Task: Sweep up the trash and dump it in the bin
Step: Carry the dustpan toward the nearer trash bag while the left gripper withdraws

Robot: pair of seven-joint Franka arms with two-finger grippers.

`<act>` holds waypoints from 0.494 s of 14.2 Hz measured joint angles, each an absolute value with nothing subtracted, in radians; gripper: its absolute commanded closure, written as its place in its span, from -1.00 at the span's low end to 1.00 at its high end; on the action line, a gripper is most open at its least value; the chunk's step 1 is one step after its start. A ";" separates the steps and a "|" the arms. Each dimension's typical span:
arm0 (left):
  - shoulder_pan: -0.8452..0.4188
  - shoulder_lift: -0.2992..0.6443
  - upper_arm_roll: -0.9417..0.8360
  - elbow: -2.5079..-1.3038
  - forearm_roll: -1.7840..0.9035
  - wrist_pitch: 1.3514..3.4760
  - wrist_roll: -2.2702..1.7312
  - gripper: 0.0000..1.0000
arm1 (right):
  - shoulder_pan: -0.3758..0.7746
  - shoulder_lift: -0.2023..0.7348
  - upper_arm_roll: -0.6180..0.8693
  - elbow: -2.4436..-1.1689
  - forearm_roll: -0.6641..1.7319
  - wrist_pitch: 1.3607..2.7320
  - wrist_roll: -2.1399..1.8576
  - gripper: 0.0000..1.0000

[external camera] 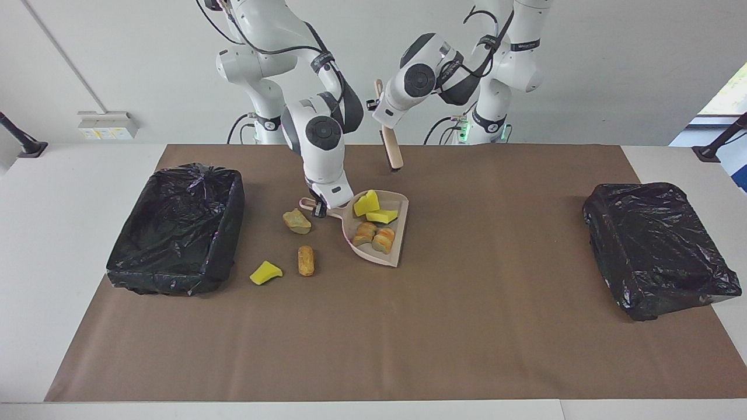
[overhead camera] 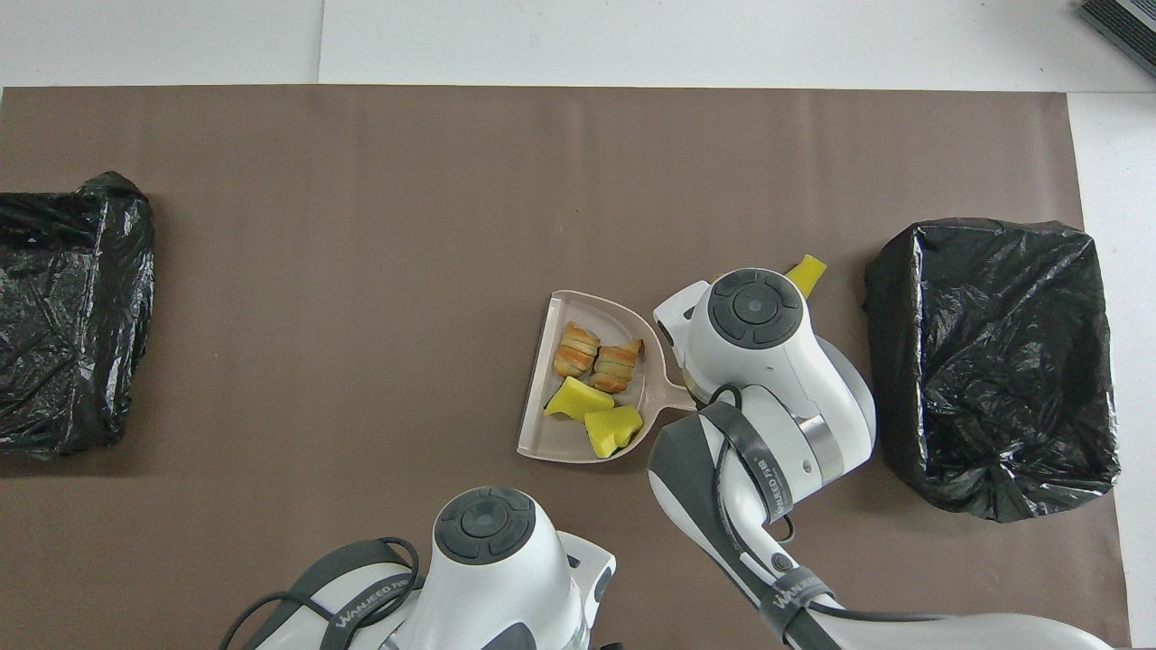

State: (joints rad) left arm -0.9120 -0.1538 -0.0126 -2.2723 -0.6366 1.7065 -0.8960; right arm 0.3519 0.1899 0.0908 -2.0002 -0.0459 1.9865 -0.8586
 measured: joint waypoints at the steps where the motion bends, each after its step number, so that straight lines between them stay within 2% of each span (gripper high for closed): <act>1: -0.914 -0.176 -0.042 -2.301 -0.600 1.736 -0.896 1.00 | 0.345 0.190 0.091 -1.999 -0.046 1.986 -0.859 1.00; 4: -0.922 -0.232 -0.123 -2.386 -0.507 1.870 -0.896 1.00 | 0.332 0.190 0.091 -1.999 -0.046 1.986 -0.859 1.00; 7: -0.935 -0.240 -0.158 -2.434 -0.419 1.955 -0.896 1.00 | 0.331 0.190 0.091 -1.999 -0.046 1.986 -0.859 1.00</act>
